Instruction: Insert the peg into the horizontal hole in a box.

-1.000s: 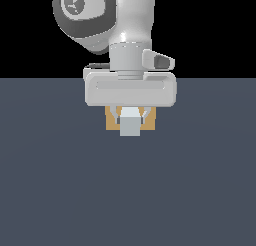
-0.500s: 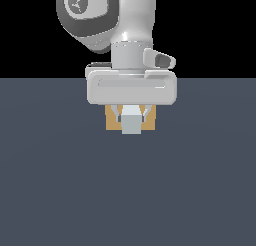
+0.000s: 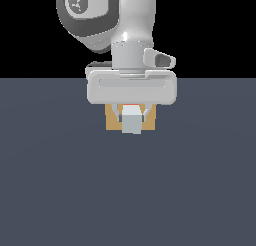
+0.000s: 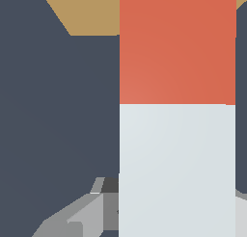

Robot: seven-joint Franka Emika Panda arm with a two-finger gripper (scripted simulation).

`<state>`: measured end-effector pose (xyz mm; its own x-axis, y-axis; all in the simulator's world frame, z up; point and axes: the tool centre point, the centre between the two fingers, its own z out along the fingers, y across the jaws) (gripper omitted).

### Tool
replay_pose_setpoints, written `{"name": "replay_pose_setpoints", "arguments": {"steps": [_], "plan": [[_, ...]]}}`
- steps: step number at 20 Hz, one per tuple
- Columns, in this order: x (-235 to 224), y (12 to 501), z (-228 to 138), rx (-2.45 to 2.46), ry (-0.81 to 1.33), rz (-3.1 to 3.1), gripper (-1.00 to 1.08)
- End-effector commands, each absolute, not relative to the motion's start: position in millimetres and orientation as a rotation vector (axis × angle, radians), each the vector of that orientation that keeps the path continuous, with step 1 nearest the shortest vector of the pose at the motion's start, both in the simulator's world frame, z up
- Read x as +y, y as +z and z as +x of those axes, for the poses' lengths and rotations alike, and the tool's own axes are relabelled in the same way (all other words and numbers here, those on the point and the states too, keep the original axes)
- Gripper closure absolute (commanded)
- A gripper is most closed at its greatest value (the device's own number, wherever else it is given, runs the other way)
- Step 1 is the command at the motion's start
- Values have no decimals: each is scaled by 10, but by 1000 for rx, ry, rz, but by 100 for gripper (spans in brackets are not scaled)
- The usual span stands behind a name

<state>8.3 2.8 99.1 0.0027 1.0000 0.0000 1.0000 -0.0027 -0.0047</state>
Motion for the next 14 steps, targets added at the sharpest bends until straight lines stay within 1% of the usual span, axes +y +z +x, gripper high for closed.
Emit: {"name": "replay_pose_setpoints", "arguments": {"steps": [1,5,14], "plan": [[80,1009,91,-2219,1,-2223,108],[270,1011,86,-2219,0,-2223,108],[923,1026,88,-2220,-3,-2224,108]]}}
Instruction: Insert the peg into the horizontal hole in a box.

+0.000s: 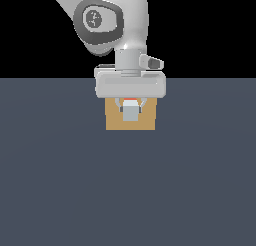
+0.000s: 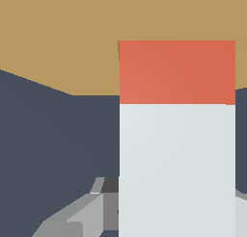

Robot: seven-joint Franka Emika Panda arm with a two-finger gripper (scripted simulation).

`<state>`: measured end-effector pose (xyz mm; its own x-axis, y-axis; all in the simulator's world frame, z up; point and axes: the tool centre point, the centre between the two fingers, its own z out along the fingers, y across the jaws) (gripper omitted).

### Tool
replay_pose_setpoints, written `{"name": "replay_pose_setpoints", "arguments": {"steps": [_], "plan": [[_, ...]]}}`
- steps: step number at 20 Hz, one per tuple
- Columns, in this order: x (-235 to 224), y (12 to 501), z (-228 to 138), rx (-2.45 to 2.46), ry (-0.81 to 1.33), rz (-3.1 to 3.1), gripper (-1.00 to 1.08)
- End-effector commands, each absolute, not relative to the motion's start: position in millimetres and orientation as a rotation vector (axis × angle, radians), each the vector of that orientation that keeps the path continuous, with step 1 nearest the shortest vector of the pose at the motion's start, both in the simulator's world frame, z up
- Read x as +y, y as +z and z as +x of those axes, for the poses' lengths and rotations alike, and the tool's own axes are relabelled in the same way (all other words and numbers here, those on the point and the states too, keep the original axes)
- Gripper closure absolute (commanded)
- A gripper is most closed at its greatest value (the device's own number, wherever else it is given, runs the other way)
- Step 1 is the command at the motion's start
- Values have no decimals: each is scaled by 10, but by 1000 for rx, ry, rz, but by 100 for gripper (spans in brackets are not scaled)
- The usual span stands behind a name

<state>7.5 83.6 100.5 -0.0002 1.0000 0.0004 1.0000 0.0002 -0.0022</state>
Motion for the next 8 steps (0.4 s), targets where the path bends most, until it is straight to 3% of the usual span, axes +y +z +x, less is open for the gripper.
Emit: {"name": "replay_pose_setpoints", "arguments": {"steps": [1,8], "plan": [[966,1026,89,-2220,-3,-2224,108],[1054,1028,108,-2221,-4,-2224,108]]}}
